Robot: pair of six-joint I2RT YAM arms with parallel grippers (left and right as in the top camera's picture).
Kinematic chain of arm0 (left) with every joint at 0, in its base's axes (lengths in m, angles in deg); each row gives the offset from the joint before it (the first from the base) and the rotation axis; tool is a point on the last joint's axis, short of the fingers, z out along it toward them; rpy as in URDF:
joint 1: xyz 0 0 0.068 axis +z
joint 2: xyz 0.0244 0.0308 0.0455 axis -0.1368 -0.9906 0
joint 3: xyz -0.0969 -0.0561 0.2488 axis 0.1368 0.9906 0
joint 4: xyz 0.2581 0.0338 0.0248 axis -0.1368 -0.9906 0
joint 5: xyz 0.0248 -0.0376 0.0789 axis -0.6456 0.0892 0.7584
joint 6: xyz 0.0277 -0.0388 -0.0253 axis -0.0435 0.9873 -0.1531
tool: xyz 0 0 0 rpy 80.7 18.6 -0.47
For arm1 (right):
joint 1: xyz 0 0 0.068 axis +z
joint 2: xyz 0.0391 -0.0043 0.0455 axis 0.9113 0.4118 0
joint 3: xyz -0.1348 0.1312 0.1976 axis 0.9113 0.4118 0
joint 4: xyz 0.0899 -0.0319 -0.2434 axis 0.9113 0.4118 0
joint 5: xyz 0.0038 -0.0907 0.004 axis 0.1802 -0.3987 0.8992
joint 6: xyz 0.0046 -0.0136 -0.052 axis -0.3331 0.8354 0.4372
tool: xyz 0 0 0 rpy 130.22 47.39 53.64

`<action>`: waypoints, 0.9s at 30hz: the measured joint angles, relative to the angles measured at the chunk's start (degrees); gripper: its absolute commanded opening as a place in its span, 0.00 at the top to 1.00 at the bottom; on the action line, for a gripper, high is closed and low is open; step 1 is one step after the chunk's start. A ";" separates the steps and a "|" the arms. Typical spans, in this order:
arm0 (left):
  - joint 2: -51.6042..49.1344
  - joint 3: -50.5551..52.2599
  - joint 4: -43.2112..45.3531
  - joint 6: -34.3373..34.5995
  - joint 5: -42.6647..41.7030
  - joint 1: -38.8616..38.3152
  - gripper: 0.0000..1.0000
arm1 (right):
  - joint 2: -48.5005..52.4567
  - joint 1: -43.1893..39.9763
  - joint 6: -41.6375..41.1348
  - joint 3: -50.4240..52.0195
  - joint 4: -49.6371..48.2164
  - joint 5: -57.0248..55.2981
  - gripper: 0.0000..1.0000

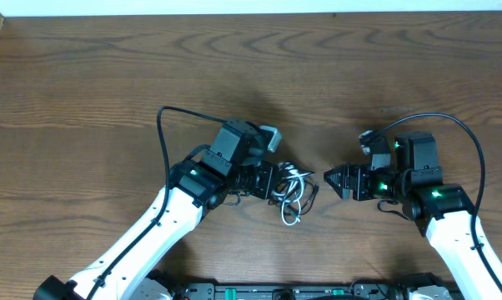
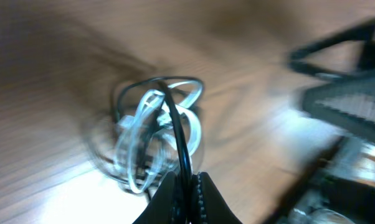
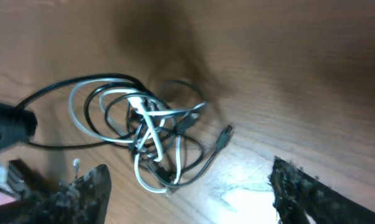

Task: Untangle cables

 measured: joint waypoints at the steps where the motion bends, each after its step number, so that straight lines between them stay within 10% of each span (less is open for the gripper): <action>1: 0.00 0.00 -0.63 0.07 2.43 0.00 0.93 | 0.00 0.00 0.31 0.00 0.04 -0.72 0.17; 10: 0.48 0.00 1.18 3.72 12.76 0.00 0.92 | 0.00 0.00 -1.31 0.00 1.36 -9.35 0.08; 27: 2.58 -0.02 8.31 -1.70 -7.23 -1.11 0.93 | 0.00 0.00 1.73 0.00 -4.96 -2.47 0.10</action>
